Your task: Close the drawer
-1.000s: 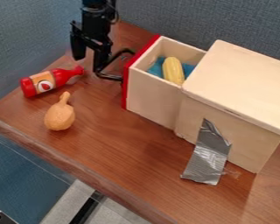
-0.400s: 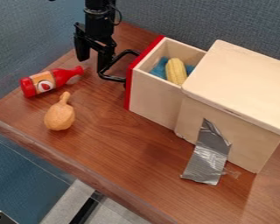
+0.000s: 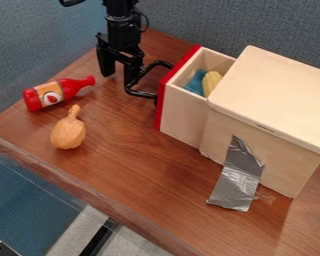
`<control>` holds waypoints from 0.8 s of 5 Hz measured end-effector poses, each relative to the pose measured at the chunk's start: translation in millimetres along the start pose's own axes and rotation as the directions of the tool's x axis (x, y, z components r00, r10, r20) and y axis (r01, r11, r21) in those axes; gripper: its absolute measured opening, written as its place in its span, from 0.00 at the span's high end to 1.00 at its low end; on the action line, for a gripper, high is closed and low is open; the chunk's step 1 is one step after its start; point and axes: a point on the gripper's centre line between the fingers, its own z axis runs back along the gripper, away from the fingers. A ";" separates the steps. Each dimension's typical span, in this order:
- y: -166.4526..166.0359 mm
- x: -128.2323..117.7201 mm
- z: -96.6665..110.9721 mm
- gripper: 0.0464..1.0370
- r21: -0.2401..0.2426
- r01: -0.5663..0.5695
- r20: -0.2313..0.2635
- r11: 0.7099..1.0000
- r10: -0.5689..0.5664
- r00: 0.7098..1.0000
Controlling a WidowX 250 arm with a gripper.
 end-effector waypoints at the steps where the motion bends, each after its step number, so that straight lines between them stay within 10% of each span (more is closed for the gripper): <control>1: -14.2 5.8 0.3 0.04 -0.030 0.009 0.024 1.000 -0.008 1.000; 4: -74.9 19.9 -9.7 0.04 -0.081 0.115 0.021 0.990 -0.113 0.993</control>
